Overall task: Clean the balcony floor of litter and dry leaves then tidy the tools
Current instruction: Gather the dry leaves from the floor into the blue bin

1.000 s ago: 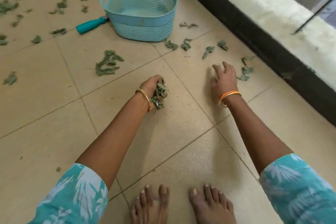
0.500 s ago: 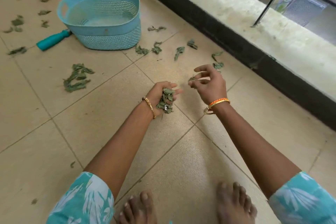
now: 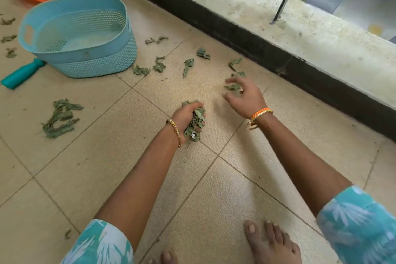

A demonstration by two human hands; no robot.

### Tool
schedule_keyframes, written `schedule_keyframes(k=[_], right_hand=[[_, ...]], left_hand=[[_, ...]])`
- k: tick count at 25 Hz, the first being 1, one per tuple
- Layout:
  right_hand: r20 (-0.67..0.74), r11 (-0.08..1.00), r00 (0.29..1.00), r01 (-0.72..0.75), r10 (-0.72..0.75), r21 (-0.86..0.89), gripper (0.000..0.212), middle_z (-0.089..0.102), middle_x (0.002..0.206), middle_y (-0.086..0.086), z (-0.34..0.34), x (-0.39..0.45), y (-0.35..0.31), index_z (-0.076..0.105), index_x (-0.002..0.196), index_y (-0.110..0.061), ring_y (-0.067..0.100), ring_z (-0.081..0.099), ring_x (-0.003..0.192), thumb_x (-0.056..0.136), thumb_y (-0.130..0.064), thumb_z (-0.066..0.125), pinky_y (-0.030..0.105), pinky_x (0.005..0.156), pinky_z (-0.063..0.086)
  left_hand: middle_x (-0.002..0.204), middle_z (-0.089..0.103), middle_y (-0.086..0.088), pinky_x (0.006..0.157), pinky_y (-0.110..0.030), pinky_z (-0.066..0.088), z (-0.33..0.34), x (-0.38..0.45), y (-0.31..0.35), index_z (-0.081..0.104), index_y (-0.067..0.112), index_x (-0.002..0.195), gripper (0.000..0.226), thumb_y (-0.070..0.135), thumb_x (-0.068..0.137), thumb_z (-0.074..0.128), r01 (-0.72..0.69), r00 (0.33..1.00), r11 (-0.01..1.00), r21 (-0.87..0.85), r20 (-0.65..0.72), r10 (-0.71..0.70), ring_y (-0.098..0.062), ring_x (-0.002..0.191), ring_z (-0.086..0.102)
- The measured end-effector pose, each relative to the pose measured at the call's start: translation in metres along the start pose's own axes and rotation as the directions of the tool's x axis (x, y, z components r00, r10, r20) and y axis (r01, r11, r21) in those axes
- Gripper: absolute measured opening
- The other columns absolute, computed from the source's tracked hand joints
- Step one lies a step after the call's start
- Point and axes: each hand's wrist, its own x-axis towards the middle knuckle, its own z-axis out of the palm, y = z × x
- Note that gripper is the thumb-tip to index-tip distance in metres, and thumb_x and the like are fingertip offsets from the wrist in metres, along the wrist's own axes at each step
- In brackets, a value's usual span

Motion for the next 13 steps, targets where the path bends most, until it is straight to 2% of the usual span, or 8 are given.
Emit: schedule_keyframes(k=[2,3,5,7,8,10,13], right_hand=[[0.146,0.978,0.989,-0.002,0.033,-0.210,0.056,0.031,0.145,0.007,-0.004,0.024,0.019,0.041,0.137,-0.021,0.023,0.032,0.133,0.085,-0.027,0.062,0.042,0.110,0.033],[0.181,0.962,0.983,0.038,0.012,-0.271,0.057,0.024,0.149,0.008,-0.002,0.030,0.027,0.039,0.139,-0.019,0.025,0.027,0.136,0.087,-0.025,0.060,0.040,0.112,0.029],[0.166,0.944,0.978,0.171,-0.127,-0.284,0.040,0.035,0.143,0.011,0.006,0.032,0.039,0.050,0.130,-0.011,0.029,0.036,0.130,0.090,-0.016,0.056,0.034,0.108,0.033],[0.044,0.926,0.962,0.270,-0.268,-0.265,0.026,0.054,0.123,0.012,0.012,0.024,0.049,0.063,0.115,-0.005,0.029,0.049,0.114,0.090,-0.008,0.055,0.036,0.098,0.043],[-0.006,0.922,0.958,0.276,-0.288,-0.270,0.024,0.060,0.116,0.011,0.012,0.019,0.052,0.067,0.111,-0.006,0.029,0.051,0.109,0.090,-0.006,0.056,0.035,0.092,0.045],[-0.031,0.914,0.960,0.256,-0.279,-0.314,0.021,0.066,0.107,0.008,0.010,0.019,0.052,0.071,0.104,-0.009,0.026,0.053,0.105,0.089,-0.005,0.057,0.029,0.086,0.043],[-0.023,0.948,0.987,0.147,-0.160,-0.281,0.021,0.070,0.100,0.006,0.003,0.027,0.039,0.074,0.097,-0.009,0.019,0.061,0.098,0.085,0.001,0.060,0.020,0.083,0.044]], left_hand=[[0.061,0.053,0.001,0.031,-0.012,0.030,-0.001,0.005,0.003,0.051,0.016,0.066,0.026,0.026,0.089,0.059,-0.001,0.998,0.999,-0.033,-0.067,-0.001,-0.010,0.039,0.047],[0.060,0.052,0.001,0.032,-0.011,0.030,-0.001,0.008,0.005,0.050,0.016,0.065,0.027,0.026,0.088,0.060,-0.004,0.996,0.999,-0.052,-0.087,0.000,-0.010,0.040,0.046],[0.055,0.053,0.000,0.033,-0.010,0.030,-0.003,0.012,0.008,0.050,0.016,0.063,0.027,0.025,0.086,0.061,-0.014,0.994,0.997,-0.079,-0.111,0.005,-0.013,0.047,0.043],[0.050,0.054,0.001,0.033,-0.009,0.030,-0.003,0.013,0.009,0.049,0.015,0.063,0.026,0.024,0.085,0.060,-0.018,0.994,0.996,-0.089,-0.113,0.008,-0.014,0.053,0.041],[0.049,0.054,0.001,0.033,-0.008,0.030,-0.003,0.014,0.009,0.049,0.016,0.063,0.026,0.023,0.085,0.059,-0.019,0.994,0.995,-0.103,-0.105,0.008,-0.014,0.055,0.042],[0.053,0.054,0.000,0.032,-0.009,0.032,-0.002,0.013,0.008,0.047,0.015,0.065,0.025,0.018,0.087,0.056,-0.021,0.997,0.984,-0.175,-0.075,0.008,-0.014,0.057,0.051],[0.067,0.059,-0.006,0.041,-0.015,0.049,0.006,0.012,0.008,0.049,0.007,0.070,0.020,0.009,0.089,0.053,-0.040,0.999,0.957,-0.288,-0.012,0.039,-0.018,0.066,0.067]])
